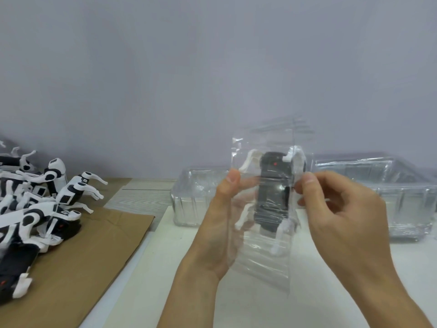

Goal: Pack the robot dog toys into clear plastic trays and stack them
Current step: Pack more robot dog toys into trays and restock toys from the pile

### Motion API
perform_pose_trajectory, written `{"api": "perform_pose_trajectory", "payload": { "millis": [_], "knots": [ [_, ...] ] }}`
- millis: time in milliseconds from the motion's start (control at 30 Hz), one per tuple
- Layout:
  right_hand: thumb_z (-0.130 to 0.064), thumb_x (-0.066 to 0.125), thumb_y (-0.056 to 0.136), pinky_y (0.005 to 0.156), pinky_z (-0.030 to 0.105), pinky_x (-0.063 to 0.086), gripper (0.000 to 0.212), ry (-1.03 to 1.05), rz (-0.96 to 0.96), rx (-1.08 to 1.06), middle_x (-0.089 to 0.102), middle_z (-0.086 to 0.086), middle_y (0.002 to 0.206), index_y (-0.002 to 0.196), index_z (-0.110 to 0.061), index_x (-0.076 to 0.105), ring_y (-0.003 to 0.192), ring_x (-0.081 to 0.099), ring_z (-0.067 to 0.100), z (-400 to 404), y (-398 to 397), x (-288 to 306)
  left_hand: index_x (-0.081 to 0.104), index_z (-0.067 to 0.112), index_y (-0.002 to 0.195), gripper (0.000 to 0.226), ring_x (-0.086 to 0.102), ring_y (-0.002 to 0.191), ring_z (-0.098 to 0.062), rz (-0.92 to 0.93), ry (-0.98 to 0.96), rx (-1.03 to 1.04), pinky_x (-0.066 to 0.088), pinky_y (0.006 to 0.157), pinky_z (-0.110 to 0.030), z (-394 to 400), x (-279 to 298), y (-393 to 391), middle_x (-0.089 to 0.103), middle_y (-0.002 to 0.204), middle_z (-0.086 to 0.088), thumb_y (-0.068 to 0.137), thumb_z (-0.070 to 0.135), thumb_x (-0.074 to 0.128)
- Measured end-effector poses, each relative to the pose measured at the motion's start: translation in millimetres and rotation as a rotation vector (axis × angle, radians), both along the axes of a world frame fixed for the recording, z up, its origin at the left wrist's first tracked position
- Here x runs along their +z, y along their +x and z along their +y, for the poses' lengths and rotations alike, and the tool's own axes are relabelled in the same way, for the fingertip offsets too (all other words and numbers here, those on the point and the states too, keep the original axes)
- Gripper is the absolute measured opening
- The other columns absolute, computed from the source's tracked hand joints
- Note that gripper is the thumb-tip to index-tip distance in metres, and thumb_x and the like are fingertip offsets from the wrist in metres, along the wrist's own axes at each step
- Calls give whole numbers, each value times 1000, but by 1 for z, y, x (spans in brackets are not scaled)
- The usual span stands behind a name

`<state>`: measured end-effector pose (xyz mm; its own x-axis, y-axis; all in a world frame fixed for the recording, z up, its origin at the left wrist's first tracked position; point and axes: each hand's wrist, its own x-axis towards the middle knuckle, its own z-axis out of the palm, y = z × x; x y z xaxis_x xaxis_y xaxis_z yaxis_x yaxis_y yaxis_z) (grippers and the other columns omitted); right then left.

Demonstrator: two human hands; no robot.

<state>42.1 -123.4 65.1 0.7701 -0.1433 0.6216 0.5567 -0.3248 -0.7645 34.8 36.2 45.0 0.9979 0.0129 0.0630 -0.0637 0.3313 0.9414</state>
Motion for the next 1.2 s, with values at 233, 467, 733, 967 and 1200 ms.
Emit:
{"api": "perform_pose_trajectory", "payload": {
  "millis": [233,467,733,967,1200],
  "knots": [
    [-34,68,88,65,17,51,19,106,-115,0,68,-15,92,108,-33,65,82,67,14,-1,-2,3,65,13,124,93,54,132,-27,1,29,-50,26,118,-61,1,2,-5,69,128,-4,62,82,68],
    [-27,68,90,68,29,53,14,50,-187,37,69,-16,92,103,-30,71,78,65,17,-2,0,2,67,14,124,94,50,135,-32,-37,17,-109,21,119,-62,2,-3,-5,70,126,-4,58,81,73],
    [-19,70,91,68,29,51,16,57,-230,67,70,-8,93,106,-24,74,77,64,19,-4,3,-1,77,35,105,62,68,109,-11,-48,5,-84,41,105,-42,2,-4,-4,74,116,3,62,79,72],
    [-20,71,90,69,24,52,17,118,-212,74,70,-11,91,102,-32,72,77,65,17,-3,3,-2,71,23,121,75,51,134,-33,-60,-39,-111,22,119,-63,-1,1,-4,65,134,-10,68,75,71],
    [-17,72,89,69,22,52,20,136,-195,82,70,-8,91,102,-32,72,78,64,18,-1,1,-1,77,34,107,60,68,112,-13,-45,9,-92,41,105,-44,2,-2,-3,74,116,3,66,77,70]
  ]
}}
